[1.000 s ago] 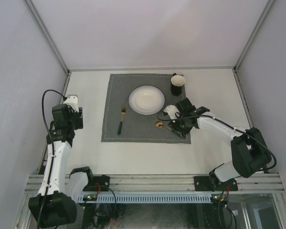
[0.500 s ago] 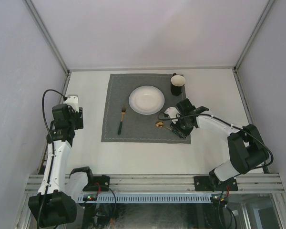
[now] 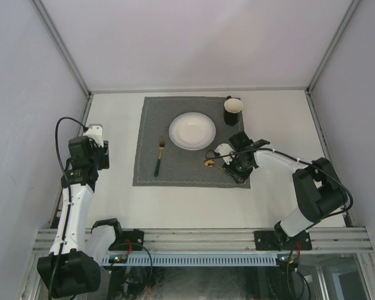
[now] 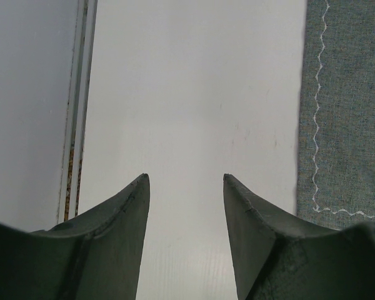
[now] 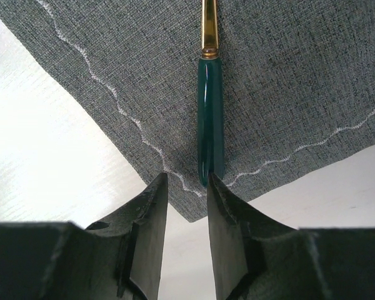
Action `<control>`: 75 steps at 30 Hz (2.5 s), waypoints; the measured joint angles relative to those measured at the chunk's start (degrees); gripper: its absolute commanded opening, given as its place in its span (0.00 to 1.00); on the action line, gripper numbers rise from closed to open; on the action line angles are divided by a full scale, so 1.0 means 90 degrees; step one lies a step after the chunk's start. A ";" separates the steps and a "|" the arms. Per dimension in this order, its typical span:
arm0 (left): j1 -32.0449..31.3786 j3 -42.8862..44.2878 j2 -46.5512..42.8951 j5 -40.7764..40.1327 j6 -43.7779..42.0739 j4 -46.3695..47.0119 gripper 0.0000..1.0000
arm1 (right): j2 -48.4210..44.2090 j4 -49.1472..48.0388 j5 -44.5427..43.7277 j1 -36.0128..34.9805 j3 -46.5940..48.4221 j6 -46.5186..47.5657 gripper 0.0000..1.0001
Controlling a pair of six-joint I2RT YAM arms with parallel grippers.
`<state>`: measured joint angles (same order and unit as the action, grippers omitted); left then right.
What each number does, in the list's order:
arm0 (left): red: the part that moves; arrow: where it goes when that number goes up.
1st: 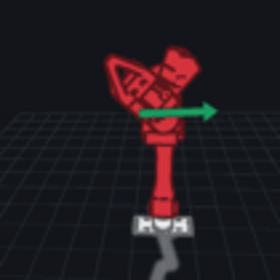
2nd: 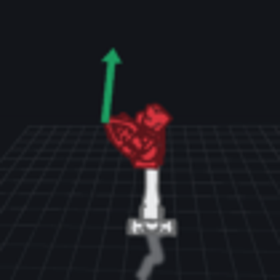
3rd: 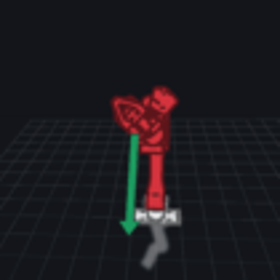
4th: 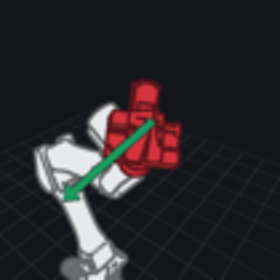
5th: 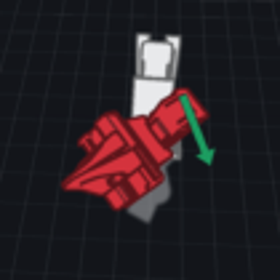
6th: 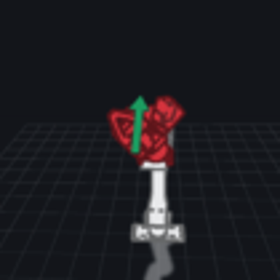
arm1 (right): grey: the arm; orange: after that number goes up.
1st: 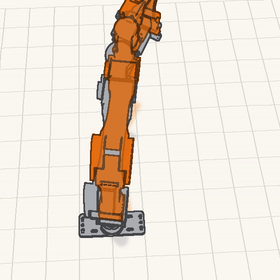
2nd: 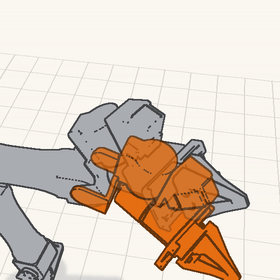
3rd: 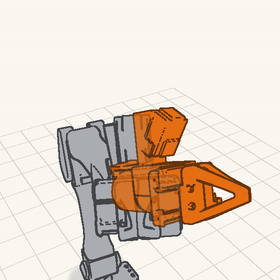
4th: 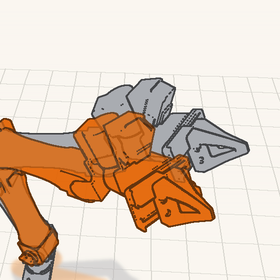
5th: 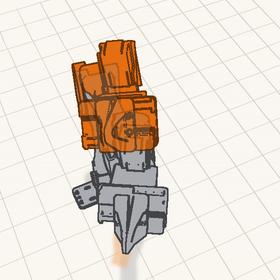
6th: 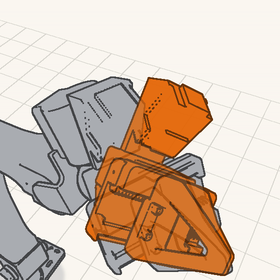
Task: Set the dinner table for one person
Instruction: Pick up the spoon from the napkin.
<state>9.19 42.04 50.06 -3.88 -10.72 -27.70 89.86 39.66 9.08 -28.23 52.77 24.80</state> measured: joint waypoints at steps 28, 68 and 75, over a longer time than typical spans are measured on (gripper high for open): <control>0.0000 0.0002 0.0000 -0.0002 0.0000 0.0000 0.55 | 0.0476 -0.0095 -0.0284 -0.0121 0.0134 0.0134 0.25; 0.0000 0.0002 0.0024 0.0007 0.0000 -0.0002 0.55 | -0.1127 0.0874 0.0542 0.1195 0.0318 0.0024 0.00; 0.0000 0.0000 0.0075 0.0068 0.0000 0.0000 0.55 | -0.0685 0.1447 0.1904 0.3167 0.0406 0.0347 0.00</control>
<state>9.19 42.04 50.74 -3.27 -10.72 -27.70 83.70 52.69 26.22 0.27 56.42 27.92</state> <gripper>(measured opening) 0.548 0.056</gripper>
